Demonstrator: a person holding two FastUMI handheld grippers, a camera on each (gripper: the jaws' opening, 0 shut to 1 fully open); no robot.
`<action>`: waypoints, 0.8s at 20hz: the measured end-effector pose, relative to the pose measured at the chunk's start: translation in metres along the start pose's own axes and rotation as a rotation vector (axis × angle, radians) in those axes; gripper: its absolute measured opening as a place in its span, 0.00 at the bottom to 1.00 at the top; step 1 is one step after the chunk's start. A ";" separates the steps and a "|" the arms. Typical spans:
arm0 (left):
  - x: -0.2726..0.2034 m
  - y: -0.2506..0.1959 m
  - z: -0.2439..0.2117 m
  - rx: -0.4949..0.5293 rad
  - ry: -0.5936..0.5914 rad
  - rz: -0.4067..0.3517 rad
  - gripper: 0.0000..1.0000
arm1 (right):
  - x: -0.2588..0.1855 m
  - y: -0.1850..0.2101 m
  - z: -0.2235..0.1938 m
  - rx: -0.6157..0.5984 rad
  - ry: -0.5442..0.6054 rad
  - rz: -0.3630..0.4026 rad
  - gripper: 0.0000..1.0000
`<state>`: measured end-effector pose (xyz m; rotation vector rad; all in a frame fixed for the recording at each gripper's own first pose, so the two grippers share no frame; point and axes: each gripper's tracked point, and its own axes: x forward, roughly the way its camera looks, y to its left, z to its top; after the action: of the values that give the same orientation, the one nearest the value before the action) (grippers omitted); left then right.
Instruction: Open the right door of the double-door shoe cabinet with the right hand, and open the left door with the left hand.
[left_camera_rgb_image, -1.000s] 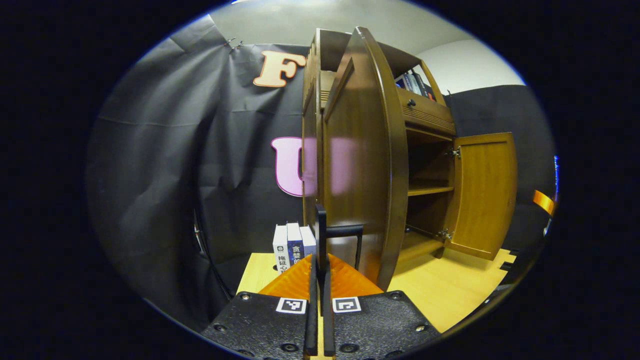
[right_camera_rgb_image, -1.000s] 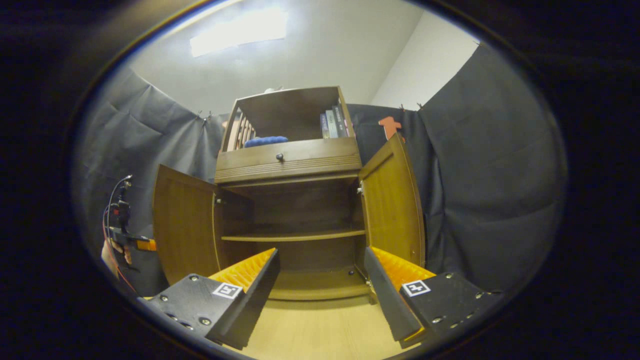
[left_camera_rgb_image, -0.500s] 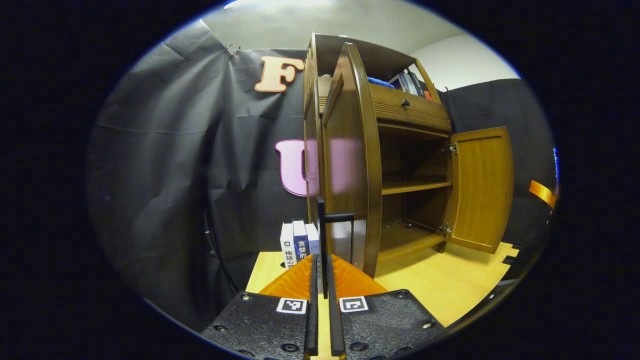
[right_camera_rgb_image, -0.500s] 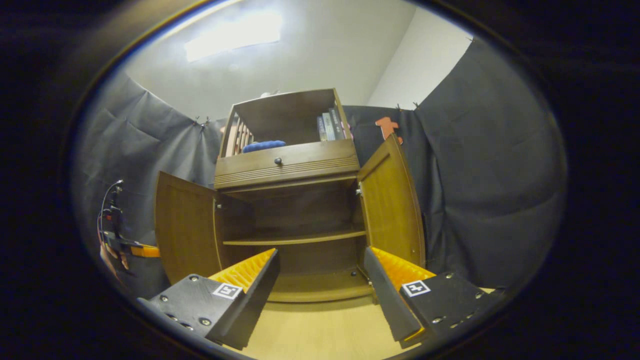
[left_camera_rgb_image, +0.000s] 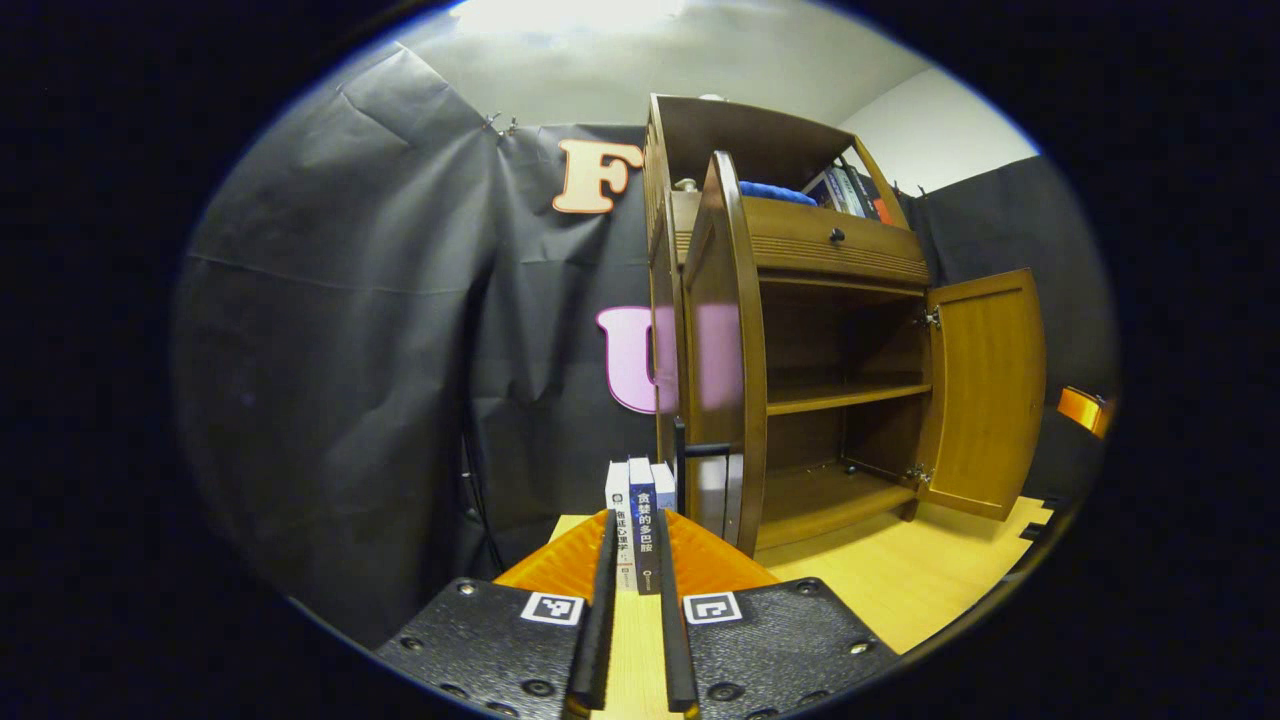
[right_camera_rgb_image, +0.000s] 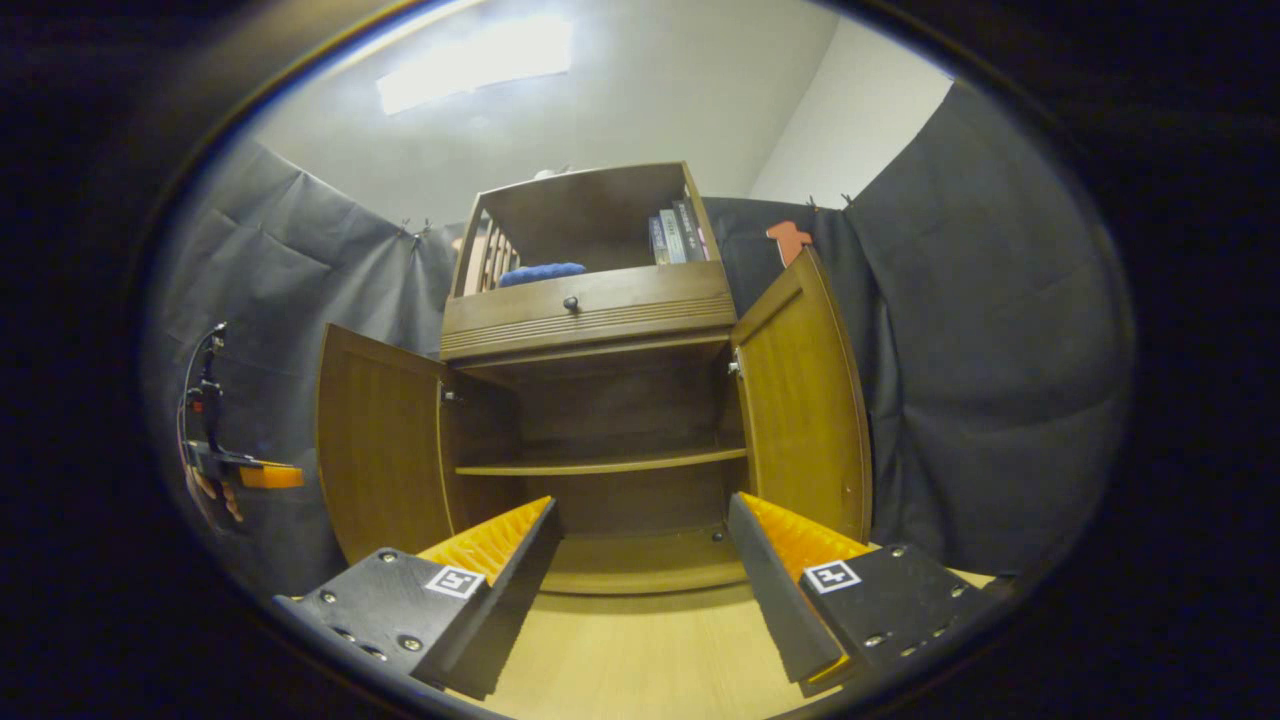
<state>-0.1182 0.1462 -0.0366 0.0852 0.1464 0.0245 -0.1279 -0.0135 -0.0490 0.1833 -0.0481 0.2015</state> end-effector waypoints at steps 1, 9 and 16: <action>-0.003 -0.004 0.005 0.000 -0.012 0.000 0.22 | 0.000 0.000 0.000 -0.002 -0.001 0.001 1.00; -0.016 -0.043 0.030 -0.038 -0.047 -0.031 0.34 | 0.000 -0.001 0.004 0.004 -0.021 -0.004 1.00; -0.020 -0.096 0.049 -0.053 -0.085 -0.108 0.53 | -0.004 -0.013 0.011 0.012 -0.035 -0.018 1.00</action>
<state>-0.1288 0.0458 0.0061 0.0251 0.0650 -0.0833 -0.1294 -0.0287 -0.0406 0.1992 -0.0799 0.1810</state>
